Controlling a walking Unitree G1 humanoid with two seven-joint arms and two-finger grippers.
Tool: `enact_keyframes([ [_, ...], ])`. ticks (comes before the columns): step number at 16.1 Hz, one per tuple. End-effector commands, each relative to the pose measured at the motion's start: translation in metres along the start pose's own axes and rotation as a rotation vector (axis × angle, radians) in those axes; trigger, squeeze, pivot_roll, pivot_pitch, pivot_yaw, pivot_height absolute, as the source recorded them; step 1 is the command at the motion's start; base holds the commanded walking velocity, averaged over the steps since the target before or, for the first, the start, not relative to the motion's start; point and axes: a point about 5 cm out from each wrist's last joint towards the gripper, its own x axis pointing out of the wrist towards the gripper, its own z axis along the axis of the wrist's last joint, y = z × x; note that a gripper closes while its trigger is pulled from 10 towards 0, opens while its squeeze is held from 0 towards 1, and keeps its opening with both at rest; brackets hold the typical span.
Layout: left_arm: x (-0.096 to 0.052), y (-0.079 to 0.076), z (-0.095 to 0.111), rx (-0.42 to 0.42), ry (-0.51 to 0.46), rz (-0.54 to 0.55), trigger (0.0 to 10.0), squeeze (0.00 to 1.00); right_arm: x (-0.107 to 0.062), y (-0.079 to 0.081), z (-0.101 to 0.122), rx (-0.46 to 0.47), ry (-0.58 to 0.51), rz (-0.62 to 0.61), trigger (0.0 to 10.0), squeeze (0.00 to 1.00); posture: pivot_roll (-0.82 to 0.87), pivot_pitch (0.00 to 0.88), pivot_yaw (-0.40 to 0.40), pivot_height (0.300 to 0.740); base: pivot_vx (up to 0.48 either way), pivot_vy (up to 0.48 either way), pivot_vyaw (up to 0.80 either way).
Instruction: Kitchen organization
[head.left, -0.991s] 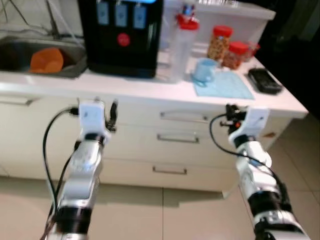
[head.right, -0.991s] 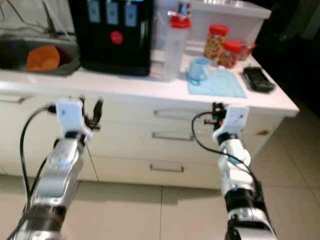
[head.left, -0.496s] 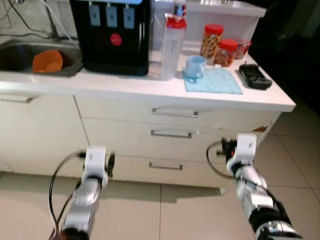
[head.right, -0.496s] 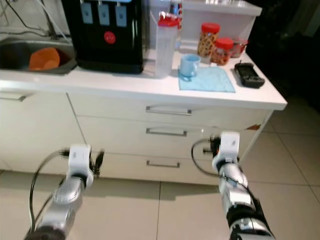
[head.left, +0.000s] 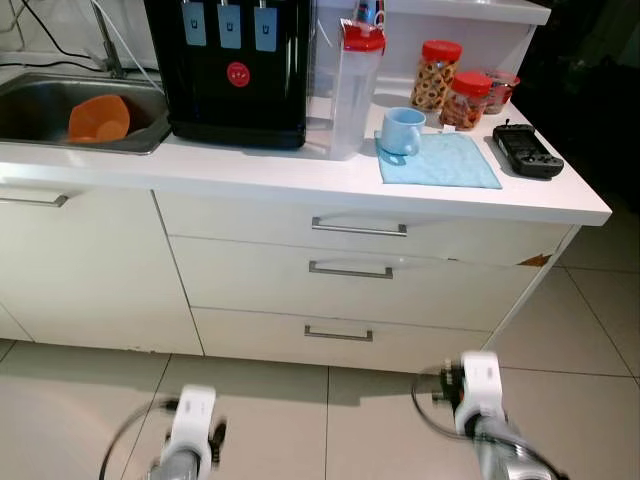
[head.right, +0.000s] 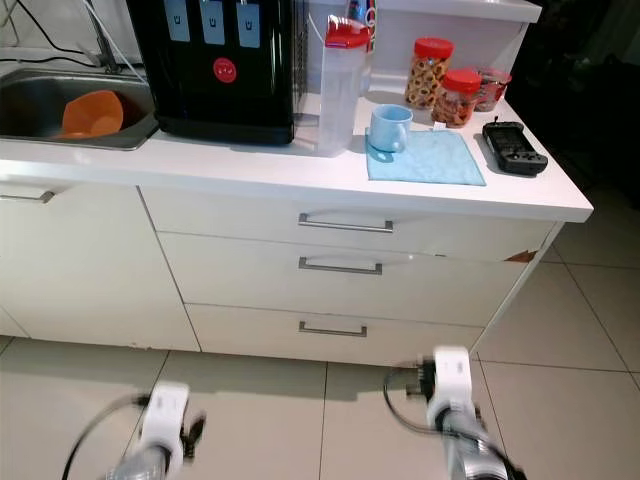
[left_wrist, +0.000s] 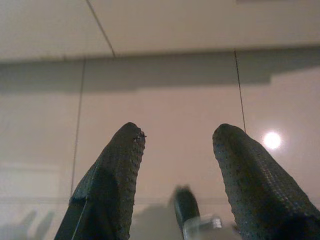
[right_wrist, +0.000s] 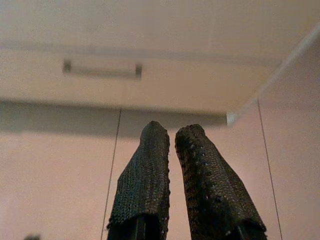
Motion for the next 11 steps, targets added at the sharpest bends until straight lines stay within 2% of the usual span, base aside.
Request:
enact_keyframes([
  [1, -0.002, 0.0, -0.01, -0.004, 0.036, 0.0, 10.0, 0.0, -0.005, -0.003, -0.016, 0.01, 0.071, -0.01, 10.0, 0.0, 0.06, 0.0, -0.037, 0.74, 0.0, 0.0, 0.0],
  [2, -0.004, 0.0, -0.015, -0.008, 0.051, 0.0, 10.0, 0.0, -0.007, -0.004, -0.023, 0.011, 0.103, -0.023, 10.0, 0.0, 0.06, 0.0, -0.037, 0.74, 0.0, 0.0, 0.0],
  [4, -0.011, 0.001, -0.039, -0.011, 0.137, 0.002, 10.0, 0.0, -0.019, -0.009, -0.049, 0.087, 0.189, -0.052, 10.0, 0.0, 0.06, 0.0, -0.031, 0.74, 0.0, 0.0, 0.0],
  [6, -0.017, 0.001, -0.053, -0.005, 0.188, 0.002, 10.0, 0.0, -0.027, -0.009, -0.067, 0.126, 0.257, -0.048, 10.0, 0.0, 0.06, 0.0, -0.025, 0.74, 0.0, 0.0, 0.0],
  [11, -0.021, 0.003, -0.062, -0.019, 0.202, 0.022, 10.0, 0.0, -0.042, -0.013, -0.092, 0.205, 0.34, -0.125, 10.0, 0.0, 0.06, 0.0, -0.023, 0.74, 0.0, 0.0, 0.0],
])
